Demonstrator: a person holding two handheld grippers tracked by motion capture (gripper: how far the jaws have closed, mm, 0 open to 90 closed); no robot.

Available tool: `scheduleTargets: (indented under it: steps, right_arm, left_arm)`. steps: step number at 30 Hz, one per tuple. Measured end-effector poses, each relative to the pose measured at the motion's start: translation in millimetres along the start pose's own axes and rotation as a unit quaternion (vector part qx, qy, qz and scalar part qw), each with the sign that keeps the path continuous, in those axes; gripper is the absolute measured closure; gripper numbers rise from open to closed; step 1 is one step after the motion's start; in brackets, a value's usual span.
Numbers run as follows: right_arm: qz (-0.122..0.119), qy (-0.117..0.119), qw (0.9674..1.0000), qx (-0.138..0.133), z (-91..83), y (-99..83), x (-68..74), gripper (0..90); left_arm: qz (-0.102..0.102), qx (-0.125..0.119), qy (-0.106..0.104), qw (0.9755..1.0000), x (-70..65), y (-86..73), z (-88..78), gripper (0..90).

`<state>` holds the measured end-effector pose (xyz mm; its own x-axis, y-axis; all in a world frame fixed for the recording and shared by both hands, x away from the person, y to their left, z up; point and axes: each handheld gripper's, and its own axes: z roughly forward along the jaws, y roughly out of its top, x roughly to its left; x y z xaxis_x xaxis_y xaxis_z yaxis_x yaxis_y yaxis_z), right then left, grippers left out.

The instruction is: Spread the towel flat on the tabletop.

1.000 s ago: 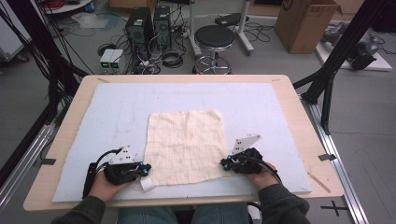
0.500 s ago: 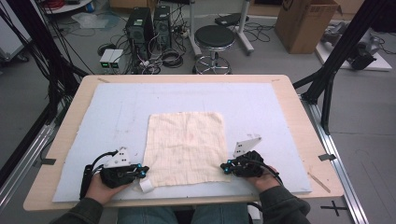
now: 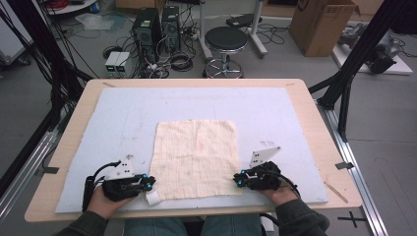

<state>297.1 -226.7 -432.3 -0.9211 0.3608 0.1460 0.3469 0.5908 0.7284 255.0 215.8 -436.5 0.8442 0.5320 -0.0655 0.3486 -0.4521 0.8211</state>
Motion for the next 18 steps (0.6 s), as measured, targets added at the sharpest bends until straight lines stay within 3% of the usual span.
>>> scheduleTargets:
  steps: [7, 18]
  right_arm:
    - [0.022, -0.011, 0.9992, -0.033, -4.0, 3.7, -9.4, 64.9]
    - [0.041, -0.03, 0.9956, -0.08, -9.2, 10.7, -16.9, 46.4]
  left_arm:
    - [-0.019, -0.029, 0.019, 0.9992, 8.0, 8.1, 2.2, 65.3]
    - [-0.03, -0.046, 0.033, 0.998, 12.7, 16.8, 1.1, 54.5]
